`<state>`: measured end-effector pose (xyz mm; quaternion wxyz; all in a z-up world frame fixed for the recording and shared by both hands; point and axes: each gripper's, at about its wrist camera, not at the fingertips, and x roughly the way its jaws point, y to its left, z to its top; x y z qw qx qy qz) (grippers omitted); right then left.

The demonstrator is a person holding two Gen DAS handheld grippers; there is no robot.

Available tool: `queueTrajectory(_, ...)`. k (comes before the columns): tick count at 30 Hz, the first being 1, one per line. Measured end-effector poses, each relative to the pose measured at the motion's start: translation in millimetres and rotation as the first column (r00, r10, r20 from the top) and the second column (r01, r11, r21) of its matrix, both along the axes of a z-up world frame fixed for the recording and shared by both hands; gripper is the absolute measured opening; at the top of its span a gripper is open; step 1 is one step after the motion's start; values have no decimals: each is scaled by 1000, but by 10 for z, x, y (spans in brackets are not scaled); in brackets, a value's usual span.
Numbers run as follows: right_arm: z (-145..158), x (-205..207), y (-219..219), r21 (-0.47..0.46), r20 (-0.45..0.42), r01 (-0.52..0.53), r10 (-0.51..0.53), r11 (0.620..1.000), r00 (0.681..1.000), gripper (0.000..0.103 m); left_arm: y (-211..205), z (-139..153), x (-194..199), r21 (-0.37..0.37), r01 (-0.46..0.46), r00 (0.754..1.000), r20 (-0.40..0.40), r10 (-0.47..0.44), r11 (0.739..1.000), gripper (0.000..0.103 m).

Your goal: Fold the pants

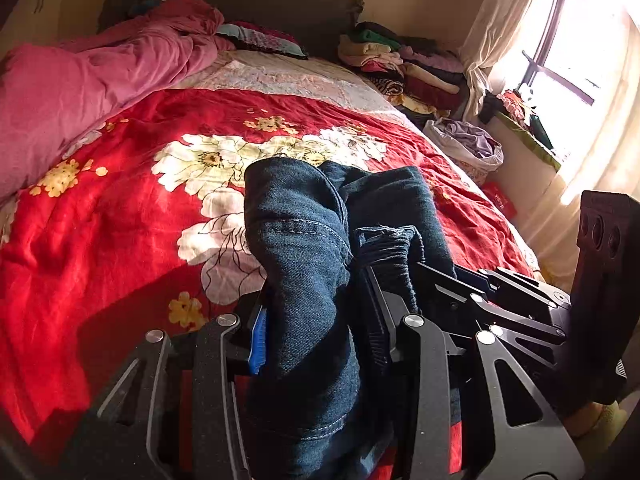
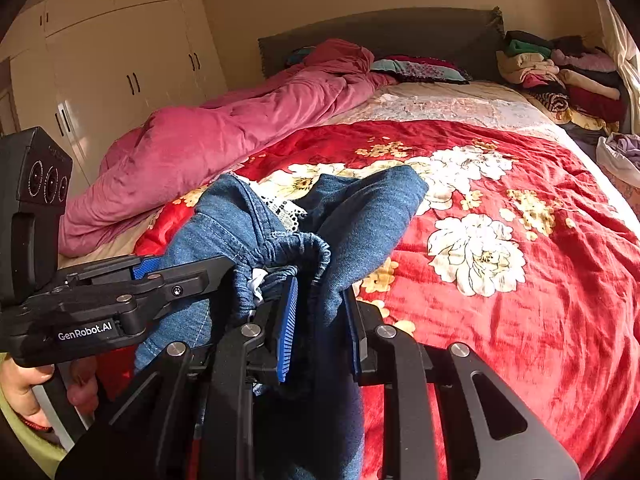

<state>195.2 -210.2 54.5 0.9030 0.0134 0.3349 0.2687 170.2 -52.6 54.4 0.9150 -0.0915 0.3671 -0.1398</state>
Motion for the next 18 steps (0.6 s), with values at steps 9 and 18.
queueTrajectory(9,-107,327,8,-5,-28,31,-31,1000,999,21,22,-86,256,3,-6,1000,-13,6,1000,31)
queueTrajectory(18,-383,475,-89,-27,-112,78,-80,997,991,20,196,-406,330,-9,-41,997,-69,40,999,32)
